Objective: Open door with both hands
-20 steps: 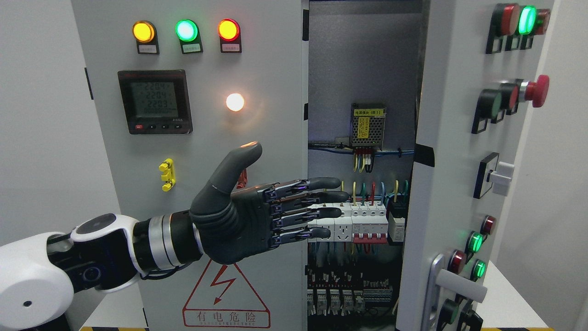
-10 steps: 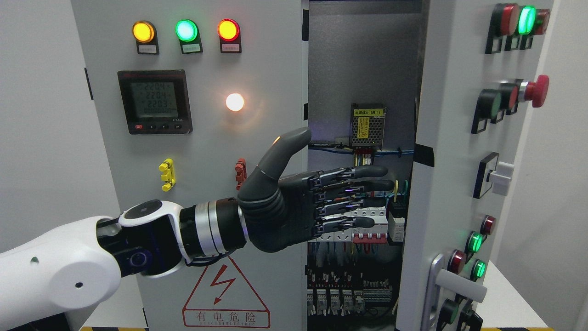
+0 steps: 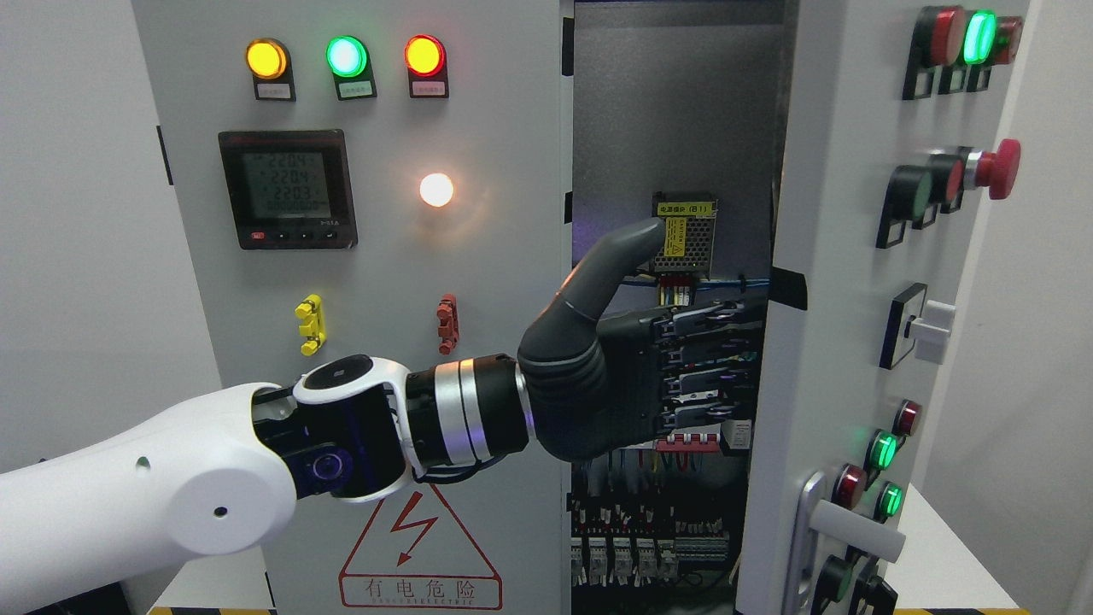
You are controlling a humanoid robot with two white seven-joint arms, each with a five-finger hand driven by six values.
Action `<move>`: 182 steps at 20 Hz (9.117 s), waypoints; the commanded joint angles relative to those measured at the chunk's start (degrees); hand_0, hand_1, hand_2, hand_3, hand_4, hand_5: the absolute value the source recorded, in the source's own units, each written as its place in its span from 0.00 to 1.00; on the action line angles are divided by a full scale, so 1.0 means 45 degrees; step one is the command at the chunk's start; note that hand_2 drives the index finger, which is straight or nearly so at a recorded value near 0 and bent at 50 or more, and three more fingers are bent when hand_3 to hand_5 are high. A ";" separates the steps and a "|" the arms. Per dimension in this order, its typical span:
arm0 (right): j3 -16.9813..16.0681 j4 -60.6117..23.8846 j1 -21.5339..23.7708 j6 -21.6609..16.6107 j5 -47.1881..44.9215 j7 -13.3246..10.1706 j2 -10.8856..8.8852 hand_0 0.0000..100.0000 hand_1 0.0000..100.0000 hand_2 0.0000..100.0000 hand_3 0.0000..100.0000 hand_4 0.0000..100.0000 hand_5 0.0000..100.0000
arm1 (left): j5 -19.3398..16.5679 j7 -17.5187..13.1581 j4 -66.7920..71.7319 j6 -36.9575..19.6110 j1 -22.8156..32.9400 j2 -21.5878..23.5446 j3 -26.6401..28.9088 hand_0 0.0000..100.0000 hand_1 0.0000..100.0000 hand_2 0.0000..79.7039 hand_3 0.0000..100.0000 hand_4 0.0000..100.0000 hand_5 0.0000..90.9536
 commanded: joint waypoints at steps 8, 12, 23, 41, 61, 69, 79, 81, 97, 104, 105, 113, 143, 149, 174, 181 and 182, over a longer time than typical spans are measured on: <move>0.0001 -0.0001 0.0000 0.0010 0.0000 0.0000 0.0017 0.00 0.00 0.00 0.00 0.00 0.00 | -0.0785 0.1115 0.0431 0.0066 0.0188 -0.2938 0.0886 0.00 0.00 0.00 0.00 0.03 0.00; 0.0001 -0.0001 0.0000 -0.0009 0.0000 -0.0019 0.0017 0.00 0.00 0.00 0.00 0.00 0.00 | -0.1061 0.1604 0.0431 0.0066 0.0365 -0.3408 0.1140 0.00 0.00 0.00 0.00 0.03 0.00; 0.0001 -0.0001 0.0000 0.0010 0.0000 0.0000 -0.0002 0.00 0.00 0.00 0.00 0.00 0.00 | -0.1257 0.1663 0.1504 0.0066 0.0345 -0.5477 0.1121 0.00 0.00 0.00 0.00 0.03 0.00; 0.0001 -0.0001 0.0000 -0.0009 0.0000 0.0000 -0.0002 0.00 0.00 0.00 0.00 0.00 0.00 | -0.1804 0.2366 0.3341 0.0007 0.0365 -0.7764 0.1296 0.00 0.00 0.00 0.00 0.03 0.00; 0.0001 -0.0001 0.0000 0.0010 0.0000 0.0000 -0.0002 0.00 0.00 0.00 0.00 0.00 0.00 | -0.2623 0.1156 -0.0034 0.0769 0.2139 -0.0936 0.1414 0.00 0.00 0.00 0.00 0.03 0.00; 0.0001 -0.0001 0.0000 0.0010 0.0000 0.0000 -0.0002 0.00 0.00 0.00 0.00 0.00 0.00 | -0.4790 -0.0520 -0.2206 0.0730 0.7584 0.6057 0.2486 0.00 0.00 0.00 0.00 0.03 0.00; 0.0001 0.0000 0.0000 0.0010 0.0000 0.0000 -0.0002 0.00 0.00 0.00 0.00 0.00 0.00 | -0.5866 -0.2477 -0.1310 -0.1162 1.4870 1.0983 0.3875 0.00 0.00 0.00 0.00 0.03 0.00; 0.0001 -0.0001 0.0000 0.0010 0.0000 0.0000 -0.0002 0.00 0.00 0.00 0.00 0.00 0.00 | -0.6312 -0.2477 -0.0686 -0.1864 1.6276 1.1181 0.3894 0.00 0.00 0.00 0.00 0.03 0.00; 0.0001 0.0000 0.0000 0.0010 0.0000 0.0000 0.0017 0.00 0.00 0.00 0.00 0.00 0.00 | -1.2869 -0.2477 1.0798 -0.5813 2.5245 0.3473 0.8730 0.00 0.00 0.00 0.00 0.03 0.00; -0.0019 -0.0136 0.0000 -0.0009 0.0000 0.0000 -0.0002 0.00 0.00 0.00 0.00 0.00 0.00 | -1.6584 -0.2206 1.5659 -0.5462 2.5150 -0.1312 1.0961 0.00 0.00 0.00 0.00 0.03 0.00; -0.0019 -0.0350 0.0000 -0.0009 0.0000 0.0000 -0.0022 0.00 0.00 0.00 0.00 0.00 0.00 | -1.7111 -0.1991 1.6091 -0.5462 2.5111 -0.1918 1.1332 0.00 0.00 0.00 0.00 0.03 0.00; -0.0019 -0.5012 0.1150 0.0010 0.0000 -0.0097 -0.1503 0.00 0.00 0.00 0.00 0.00 0.00 | -1.9401 -0.1227 1.7050 -0.3962 2.5111 -0.4694 1.3891 0.00 0.00 0.00 0.00 0.03 0.00; 0.1503 -2.2714 0.6115 -0.1357 0.0781 -0.0058 -0.5295 0.00 0.00 0.00 0.00 0.00 0.00 | -2.3835 0.0902 2.0021 0.0066 2.3432 -0.7295 2.0613 0.00 0.00 0.00 0.00 0.03 0.00; 0.2773 -2.3535 0.5509 -0.1357 0.0781 -0.0039 -0.5705 0.00 0.00 0.00 0.00 0.00 0.00 | -2.4537 0.0921 2.0021 0.0066 2.3431 -0.7295 2.0574 0.00 0.00 0.00 0.00 0.03 0.00; 0.1895 -2.3243 -0.1521 0.0067 0.0567 -0.0039 -0.4125 0.00 0.00 0.00 0.00 0.00 0.00 | -2.4401 0.1019 1.9904 0.1531 2.2963 -0.7315 1.9148 0.00 0.00 0.00 0.00 0.03 0.00; 0.1740 -2.2658 -0.2928 0.1299 0.0567 -0.0058 -0.3207 0.00 0.00 0.00 0.00 0.00 0.00 | -2.4401 0.1019 1.9845 0.1531 2.2962 -0.7334 1.9167 0.00 0.00 0.00 0.00 0.03 0.00; 0.1720 -2.2541 -0.3065 0.1299 0.0586 -0.0058 -0.3128 0.00 0.00 0.00 0.00 0.00 0.00 | -2.4401 0.1019 1.9845 0.1531 2.2963 -0.7315 1.9167 0.00 0.00 0.00 0.00 0.03 0.00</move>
